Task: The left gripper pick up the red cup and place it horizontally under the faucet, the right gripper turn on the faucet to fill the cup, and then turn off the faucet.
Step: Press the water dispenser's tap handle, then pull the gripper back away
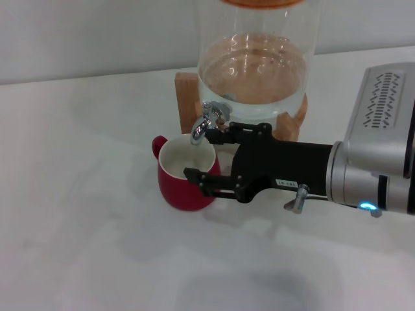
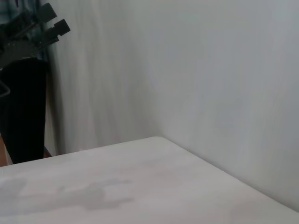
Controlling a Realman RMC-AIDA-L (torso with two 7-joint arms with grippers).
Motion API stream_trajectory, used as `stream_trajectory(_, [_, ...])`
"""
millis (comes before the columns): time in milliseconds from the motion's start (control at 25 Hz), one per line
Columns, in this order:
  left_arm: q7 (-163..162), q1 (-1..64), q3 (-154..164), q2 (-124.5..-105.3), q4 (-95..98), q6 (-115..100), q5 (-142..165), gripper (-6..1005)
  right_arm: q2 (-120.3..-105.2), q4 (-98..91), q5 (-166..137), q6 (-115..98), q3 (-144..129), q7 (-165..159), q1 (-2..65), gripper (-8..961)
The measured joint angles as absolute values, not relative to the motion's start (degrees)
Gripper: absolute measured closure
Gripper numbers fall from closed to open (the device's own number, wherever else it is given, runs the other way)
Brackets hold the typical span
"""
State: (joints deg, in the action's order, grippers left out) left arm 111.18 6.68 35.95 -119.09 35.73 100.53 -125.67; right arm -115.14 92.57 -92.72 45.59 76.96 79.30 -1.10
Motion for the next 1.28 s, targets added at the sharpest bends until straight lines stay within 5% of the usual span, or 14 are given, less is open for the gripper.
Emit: stream_trajectory(1280, [111.0,6.26,35.84,-119.09,36.03,101.78,-125.68,119,-115.05,93.08,-91.75,46.55,80.0,79.34,-2.99,233])
